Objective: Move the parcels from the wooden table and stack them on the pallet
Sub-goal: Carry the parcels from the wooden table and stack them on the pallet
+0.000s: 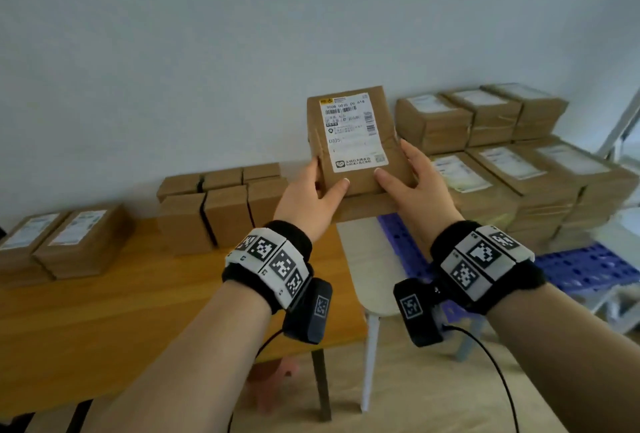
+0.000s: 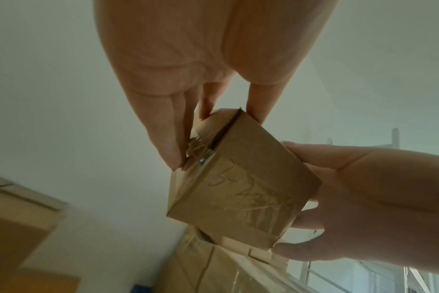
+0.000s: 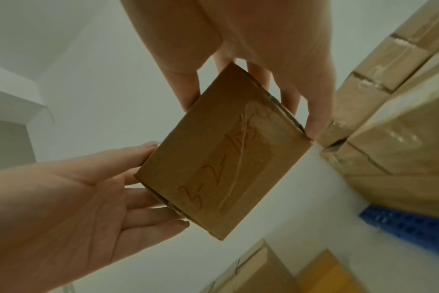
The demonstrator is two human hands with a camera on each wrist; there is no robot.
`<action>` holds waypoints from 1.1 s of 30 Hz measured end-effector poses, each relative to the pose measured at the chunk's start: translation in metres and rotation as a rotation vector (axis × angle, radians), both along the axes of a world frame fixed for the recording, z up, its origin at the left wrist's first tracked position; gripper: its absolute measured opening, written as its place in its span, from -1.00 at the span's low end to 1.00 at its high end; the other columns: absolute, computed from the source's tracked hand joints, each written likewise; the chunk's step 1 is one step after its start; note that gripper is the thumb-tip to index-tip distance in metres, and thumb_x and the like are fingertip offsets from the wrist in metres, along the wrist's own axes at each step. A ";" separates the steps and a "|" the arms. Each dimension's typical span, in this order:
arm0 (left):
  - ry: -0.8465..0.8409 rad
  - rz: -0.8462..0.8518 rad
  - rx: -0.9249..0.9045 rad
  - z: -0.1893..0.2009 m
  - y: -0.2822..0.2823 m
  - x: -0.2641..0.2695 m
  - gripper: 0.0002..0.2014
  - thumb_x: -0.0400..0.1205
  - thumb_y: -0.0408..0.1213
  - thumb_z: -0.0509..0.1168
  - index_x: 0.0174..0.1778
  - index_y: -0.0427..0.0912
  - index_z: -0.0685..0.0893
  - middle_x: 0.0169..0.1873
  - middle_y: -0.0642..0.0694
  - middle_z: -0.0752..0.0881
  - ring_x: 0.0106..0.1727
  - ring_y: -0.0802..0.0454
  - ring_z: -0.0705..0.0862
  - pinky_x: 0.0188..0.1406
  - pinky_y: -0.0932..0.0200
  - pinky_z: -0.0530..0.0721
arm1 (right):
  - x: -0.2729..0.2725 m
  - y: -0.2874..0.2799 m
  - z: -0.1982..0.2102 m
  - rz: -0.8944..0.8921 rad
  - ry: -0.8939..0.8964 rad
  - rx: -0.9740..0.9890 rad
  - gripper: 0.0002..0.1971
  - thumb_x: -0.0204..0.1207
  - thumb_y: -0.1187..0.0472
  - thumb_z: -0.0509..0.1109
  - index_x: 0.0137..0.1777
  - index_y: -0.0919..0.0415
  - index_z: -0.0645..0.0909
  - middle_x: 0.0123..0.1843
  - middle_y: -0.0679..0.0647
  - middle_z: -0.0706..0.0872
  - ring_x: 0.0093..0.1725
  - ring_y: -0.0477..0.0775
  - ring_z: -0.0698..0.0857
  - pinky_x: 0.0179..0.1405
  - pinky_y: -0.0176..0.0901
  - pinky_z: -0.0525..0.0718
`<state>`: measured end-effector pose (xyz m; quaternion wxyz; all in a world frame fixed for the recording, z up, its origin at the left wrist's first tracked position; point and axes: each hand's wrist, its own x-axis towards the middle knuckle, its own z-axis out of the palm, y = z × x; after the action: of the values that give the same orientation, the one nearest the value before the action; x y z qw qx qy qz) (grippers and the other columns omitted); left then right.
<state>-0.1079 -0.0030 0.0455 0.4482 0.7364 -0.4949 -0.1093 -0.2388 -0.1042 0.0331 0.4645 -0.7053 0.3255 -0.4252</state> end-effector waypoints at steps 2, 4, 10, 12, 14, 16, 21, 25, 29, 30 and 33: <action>0.000 -0.023 -0.024 0.009 -0.028 -0.024 -0.51 0.66 -0.06 0.21 0.53 -0.01 0.32 0.41 0.06 0.51 0.35 0.07 0.55 0.17 0.32 0.48 | -0.025 -0.026 0.010 -0.010 -0.012 -0.012 -0.35 0.53 0.16 0.43 0.58 0.10 0.27 0.32 -0.14 0.54 0.14 -0.34 0.58 0.20 -0.44 0.59; 0.003 -0.034 -0.028 0.016 -0.053 -0.044 -0.49 0.66 -0.02 0.20 0.54 0.02 0.31 0.42 0.05 0.52 0.35 0.03 0.56 0.27 0.14 0.55 | -0.046 -0.049 0.019 -0.016 -0.005 -0.006 -0.35 0.56 0.16 0.40 0.60 0.12 0.23 0.32 -0.12 0.52 0.05 -0.41 0.54 -0.09 -0.71 0.50; -0.026 -0.072 0.057 0.021 -0.116 -0.088 -0.54 0.68 0.03 0.13 0.49 0.02 0.39 0.29 0.05 0.62 0.25 0.05 0.61 0.21 0.13 0.59 | -0.095 -0.109 0.023 -0.149 0.050 0.070 -0.36 0.54 -0.04 0.38 0.57 0.12 0.29 0.36 0.00 0.52 0.19 -0.08 0.53 0.05 -0.26 0.48; -0.033 -0.112 0.108 0.015 -0.134 -0.097 -0.55 0.68 0.05 0.11 0.48 0.00 0.40 0.29 0.05 0.62 0.24 0.05 0.61 0.17 0.18 0.58 | -0.105 -0.123 0.019 -0.196 0.065 0.120 -0.39 0.55 -0.05 0.36 0.53 0.16 0.32 0.24 -0.02 0.53 0.12 -0.05 0.54 -0.03 -0.26 0.46; -0.042 -0.143 0.158 0.006 -0.152 -0.102 -0.55 0.68 0.08 0.09 0.45 0.00 0.42 0.30 0.04 0.62 0.24 0.04 0.61 0.17 0.17 0.57 | -0.110 -0.136 0.013 -0.230 0.085 0.163 -0.44 0.57 -0.06 0.32 0.50 0.17 0.35 0.18 -0.03 0.54 0.09 -0.05 0.53 -0.06 -0.24 0.47; -0.051 -0.165 0.200 -0.001 -0.169 -0.103 -0.53 0.67 0.11 0.08 0.45 0.00 0.43 0.30 0.03 0.62 0.25 0.03 0.61 0.22 0.12 0.58 | -0.114 -0.149 0.006 -0.270 0.103 0.200 -0.48 0.59 -0.06 0.29 0.47 0.17 0.39 0.17 -0.03 0.55 0.09 -0.04 0.52 -0.01 -0.20 0.48; -0.032 -0.204 0.253 -0.016 -0.204 -0.103 -0.46 0.64 0.18 0.07 0.48 -0.02 0.40 0.33 0.01 0.61 0.30 0.01 0.58 0.31 -0.02 0.56 | -0.120 -0.178 -0.003 -0.338 0.134 0.251 -0.63 0.63 -0.02 0.22 0.36 0.11 0.49 -0.01 -0.10 0.55 0.02 -0.06 0.51 0.01 -0.14 0.41; -0.010 -0.160 0.274 -0.023 -0.222 -0.108 -0.39 0.64 0.20 0.04 0.56 -0.05 0.31 0.36 -0.01 0.58 0.33 -0.01 0.57 0.33 -0.03 0.55 | -0.121 -0.198 -0.009 -0.320 0.135 0.282 -0.64 0.64 0.00 0.21 0.36 0.10 0.50 0.04 -0.06 0.55 0.07 -0.03 0.51 0.05 -0.13 0.42; 0.018 -0.105 0.251 -0.025 -0.236 -0.115 -0.48 0.68 0.13 0.02 0.53 0.00 0.34 0.35 0.04 0.59 0.31 0.04 0.57 0.32 0.04 0.55 | -0.123 -0.217 -0.013 -0.269 0.128 0.283 -0.62 0.64 0.01 0.20 0.39 0.13 0.48 0.12 -0.01 0.57 0.11 -0.02 0.51 0.09 -0.13 0.45; 0.035 -0.086 0.236 -0.025 -0.239 -0.118 -0.51 0.69 0.11 0.02 0.52 0.03 0.36 0.35 0.05 0.59 0.31 0.05 0.57 0.31 0.10 0.54 | -0.123 -0.222 -0.013 -0.248 0.134 0.283 -0.60 0.64 0.00 0.20 0.42 0.14 0.46 0.16 0.00 0.56 0.13 -0.02 0.51 0.11 -0.13 0.45; 0.089 -0.007 0.216 -0.025 -0.248 -0.132 -0.55 0.71 0.07 0.00 0.52 0.05 0.36 0.36 0.07 0.58 0.32 0.07 0.57 0.22 0.25 0.50 | -0.130 -0.238 -0.017 -0.180 0.175 0.281 -0.50 0.63 -0.05 0.20 0.50 0.16 0.38 0.30 0.05 0.56 0.27 0.04 0.51 0.27 -0.04 0.50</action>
<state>-0.2402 -0.2510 0.0203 0.3873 0.7731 -0.4623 -0.1963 -0.3683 -0.3422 0.0162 0.4884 -0.6359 0.4826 -0.3524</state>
